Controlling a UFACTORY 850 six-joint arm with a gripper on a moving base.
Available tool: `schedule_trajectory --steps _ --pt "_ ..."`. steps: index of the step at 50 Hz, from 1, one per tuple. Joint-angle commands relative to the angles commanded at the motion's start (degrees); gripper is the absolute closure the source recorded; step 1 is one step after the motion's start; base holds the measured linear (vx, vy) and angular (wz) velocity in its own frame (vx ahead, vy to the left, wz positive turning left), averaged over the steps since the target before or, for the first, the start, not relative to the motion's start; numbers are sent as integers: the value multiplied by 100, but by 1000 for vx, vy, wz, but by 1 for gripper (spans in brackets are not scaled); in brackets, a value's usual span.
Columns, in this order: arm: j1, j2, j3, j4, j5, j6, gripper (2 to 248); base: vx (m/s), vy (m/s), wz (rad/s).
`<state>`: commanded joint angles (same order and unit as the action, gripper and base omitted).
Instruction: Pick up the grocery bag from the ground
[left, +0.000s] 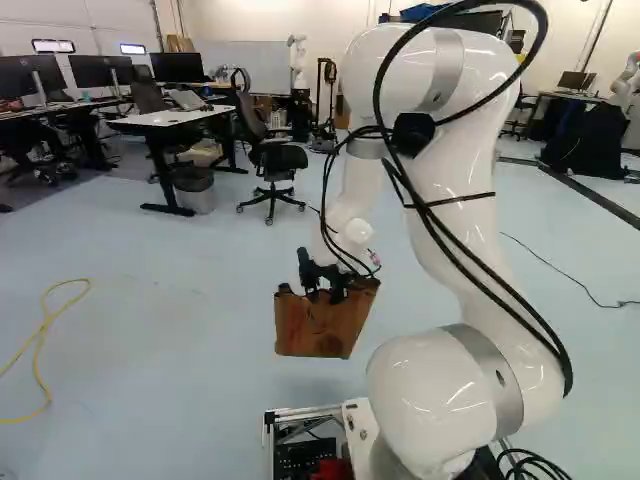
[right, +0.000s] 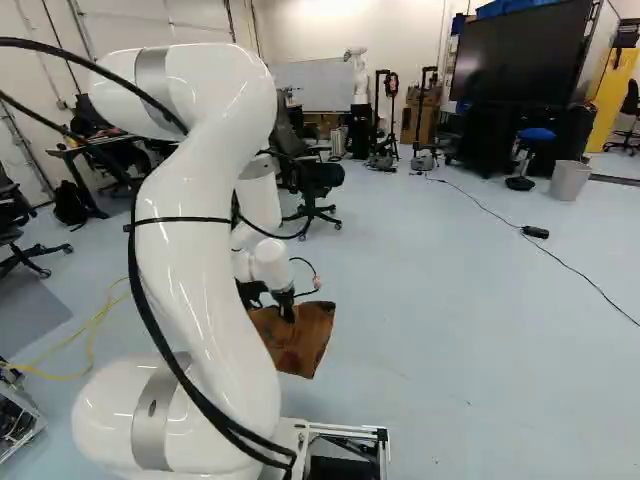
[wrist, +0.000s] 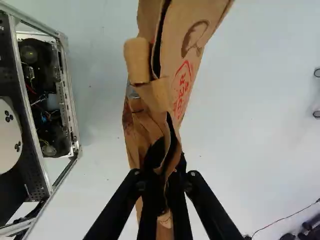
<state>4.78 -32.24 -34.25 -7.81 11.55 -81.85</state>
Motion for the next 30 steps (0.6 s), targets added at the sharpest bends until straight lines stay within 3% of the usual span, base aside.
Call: schedule_trajectory --steps 30 --pt "29 1013 726 0 0 0 226 0 0 0"
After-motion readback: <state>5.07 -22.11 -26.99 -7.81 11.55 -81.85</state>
